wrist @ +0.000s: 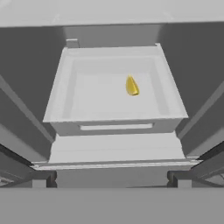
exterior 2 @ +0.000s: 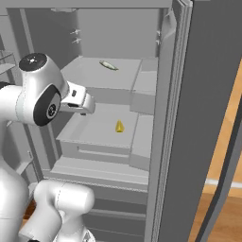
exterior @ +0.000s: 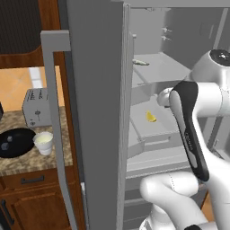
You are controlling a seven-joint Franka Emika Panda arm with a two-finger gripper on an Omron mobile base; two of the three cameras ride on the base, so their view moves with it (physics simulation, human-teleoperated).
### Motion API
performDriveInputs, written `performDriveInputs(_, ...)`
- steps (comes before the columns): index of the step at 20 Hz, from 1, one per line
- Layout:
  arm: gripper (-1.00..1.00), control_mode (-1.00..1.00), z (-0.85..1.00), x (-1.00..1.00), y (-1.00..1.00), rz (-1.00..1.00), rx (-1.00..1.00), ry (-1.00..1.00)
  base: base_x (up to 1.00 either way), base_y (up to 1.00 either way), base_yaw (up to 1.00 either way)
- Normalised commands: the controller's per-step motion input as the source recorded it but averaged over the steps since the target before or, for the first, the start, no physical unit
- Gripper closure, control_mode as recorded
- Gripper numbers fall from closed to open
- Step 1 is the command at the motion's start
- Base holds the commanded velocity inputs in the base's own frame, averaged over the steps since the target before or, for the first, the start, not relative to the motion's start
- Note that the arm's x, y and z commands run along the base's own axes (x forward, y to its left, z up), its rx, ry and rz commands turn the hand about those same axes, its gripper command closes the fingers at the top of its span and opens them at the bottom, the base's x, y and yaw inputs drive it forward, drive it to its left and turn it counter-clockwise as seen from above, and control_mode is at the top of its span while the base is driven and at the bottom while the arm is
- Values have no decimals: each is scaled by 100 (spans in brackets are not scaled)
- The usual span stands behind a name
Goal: Grab a lemon wedge from the fridge and one ice cube from the ice bowl, and put them in the glass of lemonade.
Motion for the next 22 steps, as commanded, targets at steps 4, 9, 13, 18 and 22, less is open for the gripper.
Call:
performDriveInputs(4,-100,-100,-69,39,-23,-1,-5,0,0,0,0)
performDriveInputs(9,-100,-100,-51,34,-12,0,-5,0,0,0,0)
performDriveInputs(13,-100,-100,-61,34,0,-9,-6,0,0,0,0)
performDriveInputs(18,-100,-100,-51,35,-7,-13,1,2,0,0,0)
performDriveInputs(22,-100,-100,-2,89,-25,0,0,5,0,0,0)
